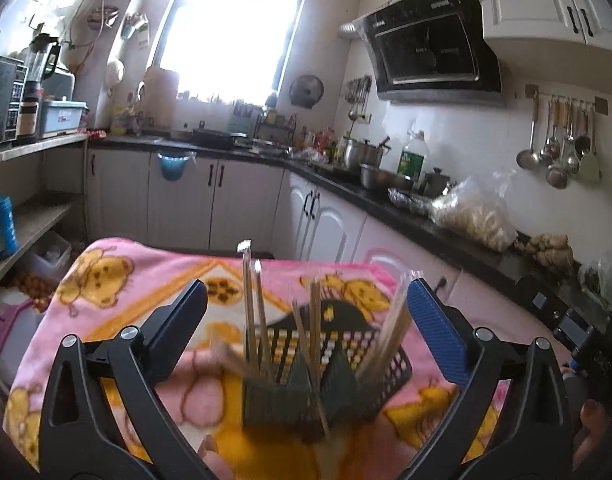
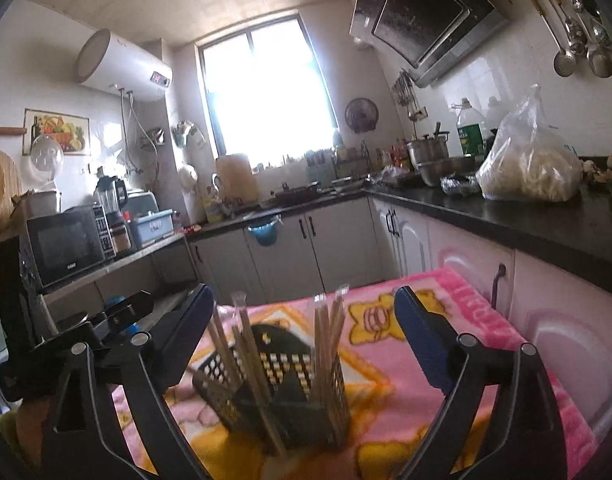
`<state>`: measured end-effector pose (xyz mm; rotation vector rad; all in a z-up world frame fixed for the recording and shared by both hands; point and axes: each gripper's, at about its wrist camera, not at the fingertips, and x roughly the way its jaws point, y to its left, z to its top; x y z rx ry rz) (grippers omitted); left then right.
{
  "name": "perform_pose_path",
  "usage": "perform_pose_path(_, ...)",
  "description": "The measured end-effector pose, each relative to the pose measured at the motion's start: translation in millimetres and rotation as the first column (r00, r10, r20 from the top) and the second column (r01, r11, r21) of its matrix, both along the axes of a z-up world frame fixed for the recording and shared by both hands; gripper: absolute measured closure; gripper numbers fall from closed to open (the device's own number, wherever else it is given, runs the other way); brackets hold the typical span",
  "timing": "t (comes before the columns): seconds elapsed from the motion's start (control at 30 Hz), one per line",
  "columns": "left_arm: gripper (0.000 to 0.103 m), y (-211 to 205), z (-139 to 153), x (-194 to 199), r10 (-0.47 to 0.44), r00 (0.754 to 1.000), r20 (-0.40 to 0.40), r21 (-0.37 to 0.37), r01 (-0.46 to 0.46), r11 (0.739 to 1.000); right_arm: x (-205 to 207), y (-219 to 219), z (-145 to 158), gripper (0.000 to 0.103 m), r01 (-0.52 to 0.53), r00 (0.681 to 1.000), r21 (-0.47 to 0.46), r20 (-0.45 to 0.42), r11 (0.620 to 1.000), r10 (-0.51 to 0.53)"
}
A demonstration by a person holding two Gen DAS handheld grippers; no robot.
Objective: Organize utensils
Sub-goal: 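Withdraw both open tools up and back from the caddy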
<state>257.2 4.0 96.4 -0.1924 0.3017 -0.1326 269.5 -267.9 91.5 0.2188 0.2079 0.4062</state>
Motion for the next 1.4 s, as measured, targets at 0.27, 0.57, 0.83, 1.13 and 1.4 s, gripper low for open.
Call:
perform_pose_path(0.27,0.011,-1.4,-7.4,-30.0,-0.005,0.999,-0.034,0.016,0.005,1.0,-33.9,-4.3,-9.7,0.012,-0.014,0.999,-0.037,-0.033,0.999,0.013)
perform_pose_path(0.57,0.011,-3.6,-25.1,-61.8,-0.009,0.997,-0.082,0.038,0.012,0.999,-63.6,-5.3,-20.3,0.01,-0.037,0.997,-0.078,-0.07,0.996,0.031)
perform_pose_path(0.83,0.011,0.2,-47.8,-88.9,0.004,0.992,-0.129,0.039,0.001,0.999,-87.6,-4.3,-43.6,0.01,-0.052,0.992,-0.111,-0.121,0.992,0.039)
perform_pose_path(1.13,0.011,4.1,-69.6,-117.2,0.019,0.985,-0.17,0.047,-0.011,0.999,-111.4,-7.6,-61.6,0.01,-0.055,0.988,-0.139,-0.149,0.989,0.034)
perform_pose_path(1.4,0.011,7.6,-82.3,-139.1,0.028,0.982,-0.187,0.052,-0.019,0.998,-132.6,-12.2,-76.3,0.009,-0.053,0.988,-0.155,-0.154,0.987,0.029)
